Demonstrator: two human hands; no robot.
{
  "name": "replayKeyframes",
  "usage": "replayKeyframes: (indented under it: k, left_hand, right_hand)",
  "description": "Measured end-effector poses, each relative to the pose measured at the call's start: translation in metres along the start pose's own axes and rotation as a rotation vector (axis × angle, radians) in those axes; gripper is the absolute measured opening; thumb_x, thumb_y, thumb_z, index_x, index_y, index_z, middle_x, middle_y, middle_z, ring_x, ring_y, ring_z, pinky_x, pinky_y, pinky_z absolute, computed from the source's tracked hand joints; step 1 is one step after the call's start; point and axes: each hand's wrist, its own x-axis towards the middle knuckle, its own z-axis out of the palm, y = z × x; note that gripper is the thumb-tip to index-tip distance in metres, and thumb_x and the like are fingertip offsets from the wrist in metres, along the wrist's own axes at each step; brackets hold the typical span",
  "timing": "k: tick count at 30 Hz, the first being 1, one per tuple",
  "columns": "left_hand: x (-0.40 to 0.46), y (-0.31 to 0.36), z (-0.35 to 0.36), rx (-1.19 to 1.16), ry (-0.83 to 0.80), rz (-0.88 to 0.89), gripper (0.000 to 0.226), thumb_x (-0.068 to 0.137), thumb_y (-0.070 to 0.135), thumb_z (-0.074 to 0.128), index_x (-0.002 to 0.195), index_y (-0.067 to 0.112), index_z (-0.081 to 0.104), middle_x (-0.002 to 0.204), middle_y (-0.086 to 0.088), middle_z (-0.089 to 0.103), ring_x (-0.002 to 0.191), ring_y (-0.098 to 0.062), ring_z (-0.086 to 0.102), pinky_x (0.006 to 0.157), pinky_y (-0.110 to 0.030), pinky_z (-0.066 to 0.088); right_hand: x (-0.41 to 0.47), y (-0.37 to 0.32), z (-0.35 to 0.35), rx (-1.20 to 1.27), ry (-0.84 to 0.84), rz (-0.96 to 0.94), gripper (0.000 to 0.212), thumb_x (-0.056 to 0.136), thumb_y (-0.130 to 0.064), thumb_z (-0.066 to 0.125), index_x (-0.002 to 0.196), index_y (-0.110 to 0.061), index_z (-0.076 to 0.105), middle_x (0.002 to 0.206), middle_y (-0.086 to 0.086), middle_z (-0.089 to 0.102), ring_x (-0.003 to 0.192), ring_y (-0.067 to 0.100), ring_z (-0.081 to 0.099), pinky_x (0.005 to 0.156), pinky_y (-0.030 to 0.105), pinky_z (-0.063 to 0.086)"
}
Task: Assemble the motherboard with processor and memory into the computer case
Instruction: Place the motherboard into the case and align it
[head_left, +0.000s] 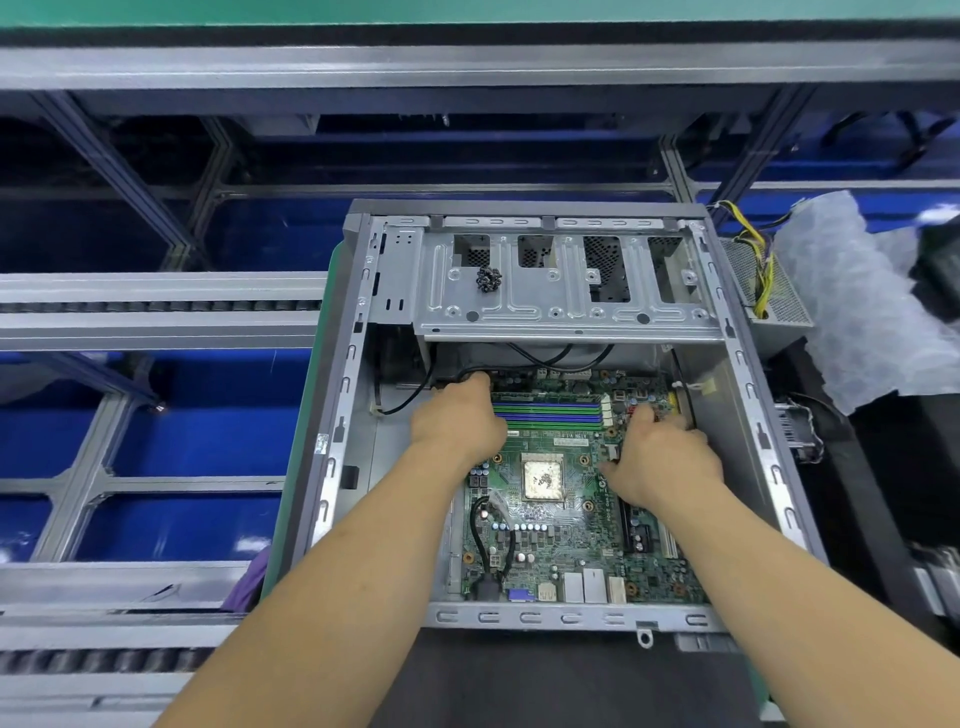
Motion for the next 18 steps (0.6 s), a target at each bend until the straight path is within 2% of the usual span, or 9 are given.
replayKeyframes:
  k: [4,13,18]
  left_hand:
    - [0.0005,0.0008,0.0005,0.014,-0.023,-0.015,0.048,0.085,0.011,0.054,0.131,0.020,0.044,0.093,-0.001,0.054,0.085,-0.026,0.055,0.060,-0.031,0.042]
    - [0.0020,0.0000,0.0002,0.028,0.016,-0.014,0.047,0.084,0.016,0.056,0.129,0.023,0.049,0.098,0.001,0.056,0.085,-0.024,0.053,0.061,-0.031,0.041]
    - [0.0025,-0.0020,-0.0015,-0.003,-0.002,-0.008,0.045,0.083,0.018,0.058,0.127,0.023,0.051,0.099,0.002,0.058,0.087,-0.023,0.056,0.058,-0.030,0.041]
  right_hand:
    - [-0.0005,0.0006,-0.0007,-0.037,-0.007,-0.036,0.060,0.093,-0.041,0.060,0.134,-0.006,0.033,0.123,0.022,0.056,0.108,0.039,0.058,0.068,0.035,0.047]
    - [0.0005,0.0031,-0.0002,-0.033,0.031,-0.070,0.055,0.094,-0.039,0.061,0.133,-0.008,0.038,0.120,0.015,0.061,0.108,0.037,0.060,0.067,0.035,0.045]
    - [0.0010,0.0058,-0.0028,-0.060,0.039,-0.111,0.061,0.091,-0.046,0.064,0.133,-0.009,0.040,0.113,0.010,0.062,0.098,0.032,0.064,0.062,0.034,0.046]
